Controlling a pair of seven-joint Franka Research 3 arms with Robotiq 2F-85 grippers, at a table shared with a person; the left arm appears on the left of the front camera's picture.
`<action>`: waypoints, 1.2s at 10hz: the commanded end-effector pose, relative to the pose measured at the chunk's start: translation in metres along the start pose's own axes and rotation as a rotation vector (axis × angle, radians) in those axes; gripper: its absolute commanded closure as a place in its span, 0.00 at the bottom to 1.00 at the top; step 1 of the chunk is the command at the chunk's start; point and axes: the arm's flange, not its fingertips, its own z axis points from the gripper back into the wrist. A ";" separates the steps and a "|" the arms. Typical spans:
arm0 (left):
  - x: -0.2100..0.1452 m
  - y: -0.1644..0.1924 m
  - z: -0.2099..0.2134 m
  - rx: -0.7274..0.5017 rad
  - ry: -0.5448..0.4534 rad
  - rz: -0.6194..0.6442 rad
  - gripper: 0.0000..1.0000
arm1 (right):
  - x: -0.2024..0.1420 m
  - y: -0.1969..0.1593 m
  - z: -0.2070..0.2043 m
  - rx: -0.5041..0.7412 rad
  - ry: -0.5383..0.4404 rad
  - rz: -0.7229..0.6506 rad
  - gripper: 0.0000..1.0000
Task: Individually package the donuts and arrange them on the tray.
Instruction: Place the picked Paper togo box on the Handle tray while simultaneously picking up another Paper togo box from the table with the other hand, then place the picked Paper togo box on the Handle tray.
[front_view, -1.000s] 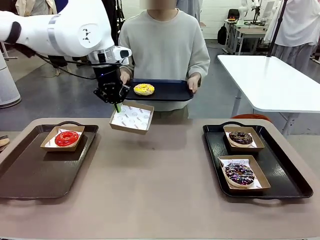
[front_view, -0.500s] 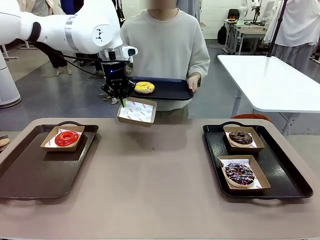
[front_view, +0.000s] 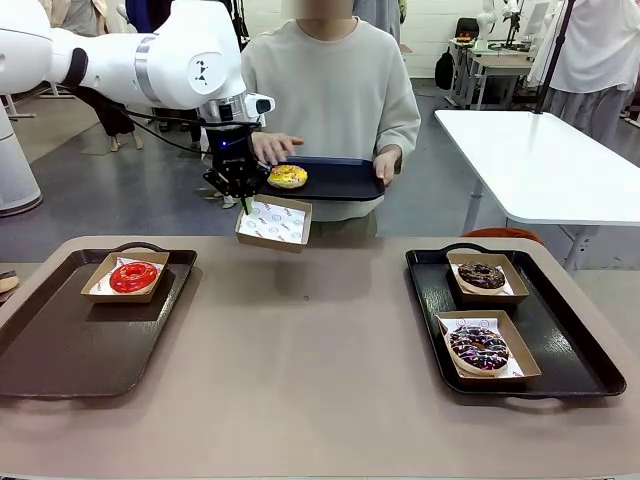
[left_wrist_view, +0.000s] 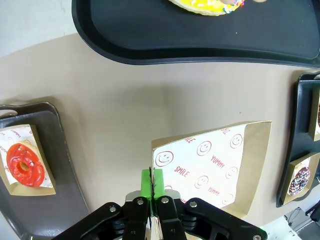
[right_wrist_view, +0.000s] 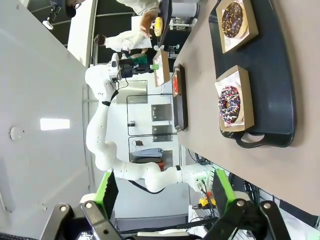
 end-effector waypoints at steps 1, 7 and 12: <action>-0.001 0.001 0.002 -0.003 -0.008 0.000 1.00 | -0.001 -0.001 0.001 0.006 -0.001 -0.002 0.00; -0.001 0.001 0.002 -0.003 -0.008 0.000 1.00 | -0.001 -0.001 0.001 0.006 -0.001 -0.002 0.00; -0.001 0.001 0.002 -0.003 -0.008 0.000 1.00 | -0.001 -0.001 0.001 0.006 -0.001 -0.002 0.00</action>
